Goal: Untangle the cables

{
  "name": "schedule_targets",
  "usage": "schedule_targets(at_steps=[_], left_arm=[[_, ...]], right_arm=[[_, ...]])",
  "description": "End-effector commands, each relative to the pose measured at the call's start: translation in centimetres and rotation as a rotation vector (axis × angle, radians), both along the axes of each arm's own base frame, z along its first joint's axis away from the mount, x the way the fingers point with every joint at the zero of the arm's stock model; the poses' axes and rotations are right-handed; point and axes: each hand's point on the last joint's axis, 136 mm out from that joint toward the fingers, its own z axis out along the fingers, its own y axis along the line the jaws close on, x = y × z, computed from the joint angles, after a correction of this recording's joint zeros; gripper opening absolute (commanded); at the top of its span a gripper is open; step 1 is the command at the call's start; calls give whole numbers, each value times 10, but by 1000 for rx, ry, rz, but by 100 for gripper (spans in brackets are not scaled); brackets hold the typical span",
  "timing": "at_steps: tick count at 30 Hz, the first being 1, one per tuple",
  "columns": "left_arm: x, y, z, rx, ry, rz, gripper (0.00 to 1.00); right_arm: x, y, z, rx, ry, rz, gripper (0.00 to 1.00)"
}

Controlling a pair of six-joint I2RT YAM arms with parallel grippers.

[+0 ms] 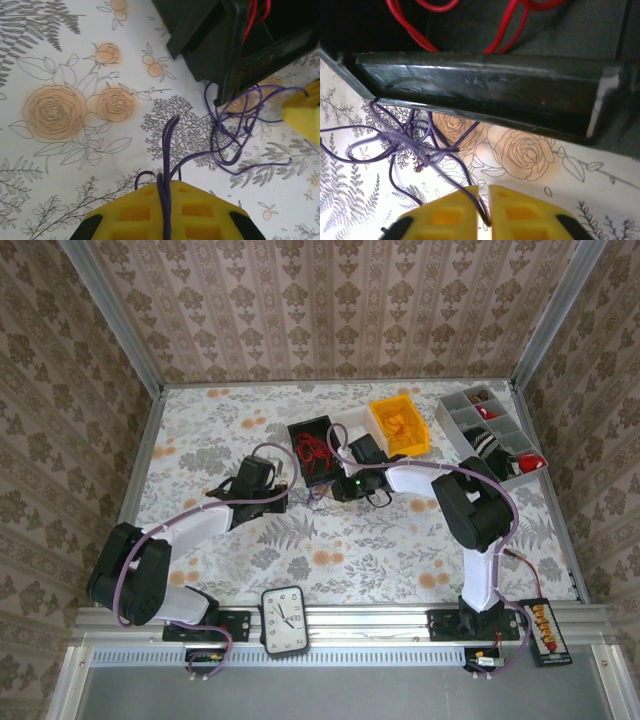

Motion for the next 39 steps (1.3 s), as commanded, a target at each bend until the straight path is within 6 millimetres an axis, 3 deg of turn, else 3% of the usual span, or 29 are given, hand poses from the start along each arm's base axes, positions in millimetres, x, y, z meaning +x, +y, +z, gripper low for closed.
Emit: schedule_targets(at_steps=[1, 5, 10, 12, 14, 18, 22, 26, 29, 36, 39], left_arm=[[8, 26, -3, 55, -20, 142, 0], [13, 73, 1, 142, -54, 377, 0], [13, 121, 17, 202, -97, 578, 0], [12, 129, 22, 216, -114, 604, 0], [12, 133, 25, 221, -126, 612, 0], [12, 131, 25, 208, -130, 600, 0], [18, 114, 25, 136, -143, 536, 0], [24, 96, 36, 58, -174, 482, 0], [30, 85, 53, 31, -220, 448, 0], [47, 63, 105, -60, -324, 377, 0], [53, 49, 133, -112, -370, 320, 0]], right_arm=[[13, -18, 25, -35, -103, -77, 3], [3, -69, 39, -102, -142, -240, 0], [-23, -136, 49, -176, -166, -445, 0], [-29, -164, 55, -219, -186, -538, 0], [-29, -177, 81, -181, -252, -583, 0], [-23, -168, 138, -84, -378, -538, 0], [-10, -159, 198, -23, -487, -501, 0], [16, -148, 225, -14, -530, -478, 1], [43, -137, 224, -12, -530, -462, 1], [107, -100, 163, 9, -385, -409, 6], [117, -94, 144, 10, -325, -419, 33]])
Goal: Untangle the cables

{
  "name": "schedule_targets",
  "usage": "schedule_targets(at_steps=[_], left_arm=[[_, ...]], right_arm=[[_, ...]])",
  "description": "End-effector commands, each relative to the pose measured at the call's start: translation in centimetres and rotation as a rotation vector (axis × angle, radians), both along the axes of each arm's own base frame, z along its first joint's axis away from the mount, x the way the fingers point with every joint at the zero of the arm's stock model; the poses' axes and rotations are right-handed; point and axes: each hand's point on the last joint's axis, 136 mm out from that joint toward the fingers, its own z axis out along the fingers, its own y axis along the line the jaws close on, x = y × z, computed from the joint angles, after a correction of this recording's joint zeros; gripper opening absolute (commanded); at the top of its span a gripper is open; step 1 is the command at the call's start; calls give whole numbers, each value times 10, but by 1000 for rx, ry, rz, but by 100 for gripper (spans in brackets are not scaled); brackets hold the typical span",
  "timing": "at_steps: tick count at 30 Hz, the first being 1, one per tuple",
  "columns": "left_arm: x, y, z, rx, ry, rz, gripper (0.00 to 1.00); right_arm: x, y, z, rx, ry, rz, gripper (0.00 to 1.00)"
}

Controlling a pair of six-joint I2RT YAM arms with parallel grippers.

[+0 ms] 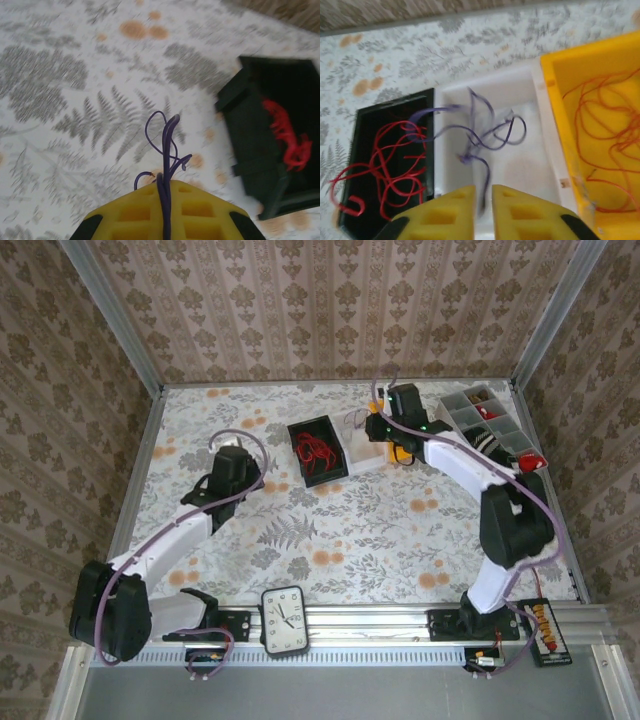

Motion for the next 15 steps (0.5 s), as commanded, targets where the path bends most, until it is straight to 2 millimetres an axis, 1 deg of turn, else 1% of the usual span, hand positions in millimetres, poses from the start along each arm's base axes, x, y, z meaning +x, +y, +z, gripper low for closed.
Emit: schedule_targets(at_steps=[1, 3, 5, 6, 8, 10, 13, 15], left_arm=[[11, -24, 55, -58, -132, -112, 0], [14, -35, 71, -92, -159, -162, 0], [17, -50, 84, -136, -173, -224, 0], [14, -69, 89, -156, -175, -281, 0], [20, -91, 98, -174, -176, -343, 0], [27, -119, 103, -185, -170, -403, 0], [42, -161, 106, -222, -169, -479, 0], [58, -182, 99, -259, -146, -482, 0]], right_arm=[[6, 7, 11, 55, 4, 5, 38], [4, 3, 20, 58, -29, -15, 42], [0, -7, 30, 41, -61, -45, 45], [-3, -13, 34, 28, -72, -63, 45], [-10, -25, 40, 13, -88, -92, 45], [-20, -38, 43, 4, -103, -121, 45], [-35, -57, 40, -12, -104, -165, 46], [-44, -69, 36, -13, -95, -196, 45]])
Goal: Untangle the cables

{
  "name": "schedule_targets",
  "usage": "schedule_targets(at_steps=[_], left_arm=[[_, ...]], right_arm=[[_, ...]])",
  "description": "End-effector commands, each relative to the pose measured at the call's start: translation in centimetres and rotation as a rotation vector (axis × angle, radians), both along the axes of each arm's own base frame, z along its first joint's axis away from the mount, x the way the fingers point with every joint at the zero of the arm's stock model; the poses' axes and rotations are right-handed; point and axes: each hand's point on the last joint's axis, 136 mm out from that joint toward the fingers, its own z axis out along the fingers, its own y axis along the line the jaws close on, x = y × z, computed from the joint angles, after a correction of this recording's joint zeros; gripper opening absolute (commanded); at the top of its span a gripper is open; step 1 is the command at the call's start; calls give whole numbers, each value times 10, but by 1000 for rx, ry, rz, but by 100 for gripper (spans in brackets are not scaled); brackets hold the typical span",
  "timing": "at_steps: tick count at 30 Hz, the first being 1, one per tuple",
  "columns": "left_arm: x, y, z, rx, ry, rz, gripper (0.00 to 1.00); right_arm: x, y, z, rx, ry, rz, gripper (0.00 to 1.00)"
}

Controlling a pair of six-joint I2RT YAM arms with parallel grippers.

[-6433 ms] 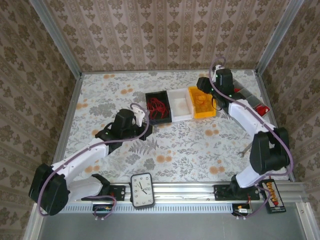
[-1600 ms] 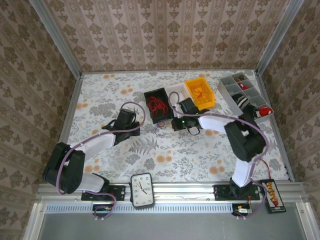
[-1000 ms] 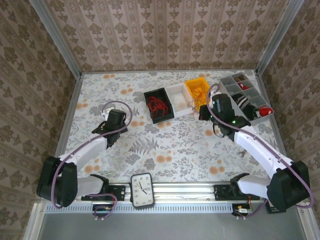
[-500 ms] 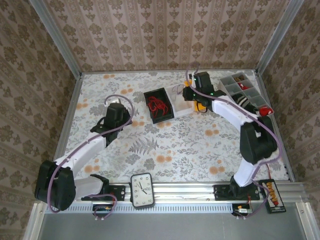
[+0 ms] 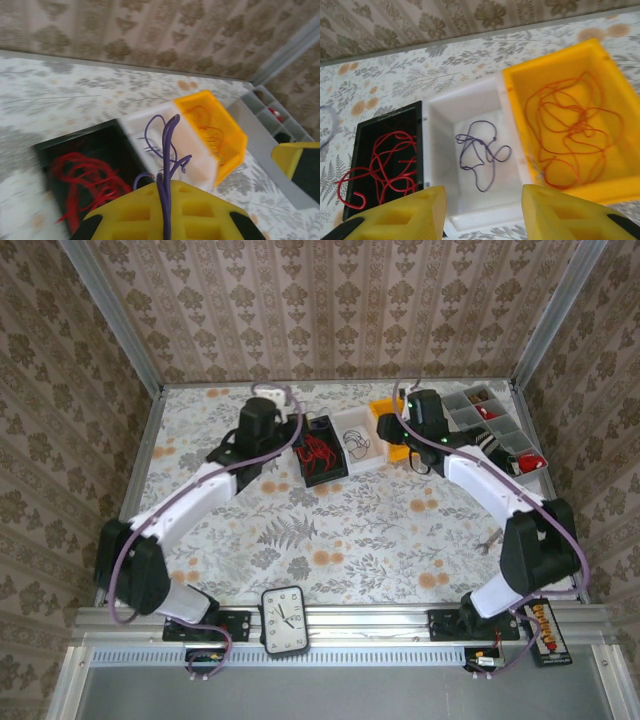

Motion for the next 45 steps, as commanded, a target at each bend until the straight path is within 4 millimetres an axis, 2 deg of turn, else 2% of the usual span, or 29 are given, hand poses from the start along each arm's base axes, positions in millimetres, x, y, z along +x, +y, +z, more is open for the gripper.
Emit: schedule_targets(at_steps=[1, 6, 7, 8, 10, 12, 15, 17, 20, 23, 26, 28, 31, 32, 34, 36, 38, 40, 42, 43, 44, 45], left_arm=[[19, -39, -7, -56, 30, -64, 0], [54, -80, -36, -56, 56, -82, 0], [60, -87, -40, -55, 58, -88, 2], [63, -94, -42, -55, 54, -100, 10], [70, -102, -46, -52, 57, -102, 38], [74, -104, -43, -56, 47, -101, 59], [72, -99, -30, -61, 4, -96, 76], [68, -86, -23, -55, -22, -63, 80], [60, -38, -20, 2, -61, 83, 89], [42, 39, -32, 154, -87, 307, 91], [9, 126, -46, 358, -78, 541, 94], [-19, 181, -52, 474, -46, 670, 94], [-59, 243, -66, 617, 27, 800, 100], [-72, 270, -72, 659, 65, 867, 100], [-91, 300, -79, 728, 97, 946, 100], [-102, 320, -87, 764, 105, 1004, 100], [-102, 328, -99, 754, 112, 1015, 100], [-95, 329, -107, 742, 111, 990, 100], [-83, 328, -103, 775, 73, 972, 100], [-77, 326, -105, 793, 57, 960, 100], [-71, 325, -107, 811, 46, 944, 100], [-64, 323, -112, 827, 35, 925, 100]], right_arm=[[-14, -28, -10, -10, 15, -94, 45], [-32, -45, -23, -15, 40, -124, 45], [-38, -46, -12, -9, 13, -124, 45], [-39, -48, -11, -11, 10, -127, 45], [-42, -51, -9, -11, 8, -128, 45], [-43, -51, -7, -11, 2, -120, 45], [-42, -51, -7, -13, 0, -117, 45], [-42, -54, -7, -17, -2, -126, 45], [-43, -64, -11, -41, 1, -165, 45], [-50, -86, -17, -68, -4, -236, 46], [-65, -114, -21, -113, -20, -321, 48], [-75, -127, -25, -151, -38, -357, 55], [-89, -141, -44, -248, -70, -371, 60], [-93, -146, -52, -278, -73, -387, 63], [-100, -158, -59, -320, -64, -428, 73], [-100, -166, -59, -384, -90, -439, 74], [-99, -173, -62, -436, -104, -460, 74], [-99, -179, -71, -452, -93, -485, 74], [-98, -182, -75, -447, -135, -512, 75], [-97, -182, -78, -439, -169, -520, 79], [-95, -183, -80, -448, -189, -522, 100], [-91, -182, -78, -447, -188, -519, 100]])
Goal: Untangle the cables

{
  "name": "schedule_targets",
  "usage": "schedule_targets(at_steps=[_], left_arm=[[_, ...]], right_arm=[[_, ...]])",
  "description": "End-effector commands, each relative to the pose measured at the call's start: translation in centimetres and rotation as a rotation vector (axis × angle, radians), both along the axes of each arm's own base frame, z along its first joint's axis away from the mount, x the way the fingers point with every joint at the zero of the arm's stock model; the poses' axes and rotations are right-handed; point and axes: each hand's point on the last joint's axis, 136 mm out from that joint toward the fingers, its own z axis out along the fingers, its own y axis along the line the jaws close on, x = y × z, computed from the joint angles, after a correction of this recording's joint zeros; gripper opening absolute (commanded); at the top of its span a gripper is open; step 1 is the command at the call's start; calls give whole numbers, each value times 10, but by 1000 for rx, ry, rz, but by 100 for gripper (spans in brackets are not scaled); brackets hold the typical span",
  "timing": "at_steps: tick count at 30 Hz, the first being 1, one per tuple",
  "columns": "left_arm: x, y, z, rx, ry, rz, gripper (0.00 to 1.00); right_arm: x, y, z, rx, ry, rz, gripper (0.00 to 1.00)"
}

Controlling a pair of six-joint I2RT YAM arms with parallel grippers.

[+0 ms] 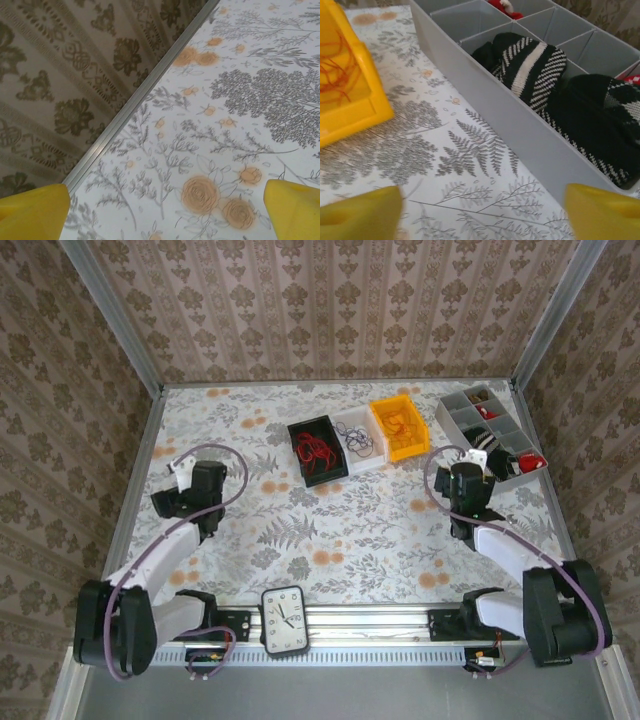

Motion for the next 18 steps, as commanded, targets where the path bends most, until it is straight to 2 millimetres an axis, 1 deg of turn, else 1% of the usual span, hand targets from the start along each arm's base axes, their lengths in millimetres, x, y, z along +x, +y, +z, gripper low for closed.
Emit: schedule_targets(at_steps=[1, 5, 7, 8, 10, 11, 12, 13, 14, 16, 18], left_arm=[[26, -3, 4, 77, -39, -60, 100], [45, -11, -21, 45, -72, -118, 100], [56, -19, -23, 19, -82, -166, 100], [63, -23, -20, 19, -112, -195, 100], [76, -32, -21, -1, -131, -278, 100], [82, -32, -24, -11, -101, -288, 100], [85, -30, -26, -6, -86, -288, 100], [87, -26, -29, -22, -72, -286, 100], [88, -24, -30, -43, -80, -301, 100], [87, -17, -29, -85, -114, -318, 100], [84, -9, -28, -109, -186, -326, 100]], right_arm=[[16, -8, 20, -51, -143, -30, 100], [30, 5, 22, -21, -188, 55, 100], [39, 13, 20, -13, -183, 117, 100], [44, 17, 19, -12, -197, 152, 100], [49, 15, -8, 17, -203, 170, 100], [54, 15, -8, 11, -217, 177, 100], [54, 17, -11, 31, -168, 186, 100], [55, 20, -12, 47, -163, 213, 100], [56, 21, -12, 43, -181, 229, 100], [56, 22, -12, 52, -161, 232, 100], [55, 21, -12, 47, -165, 228, 100]])
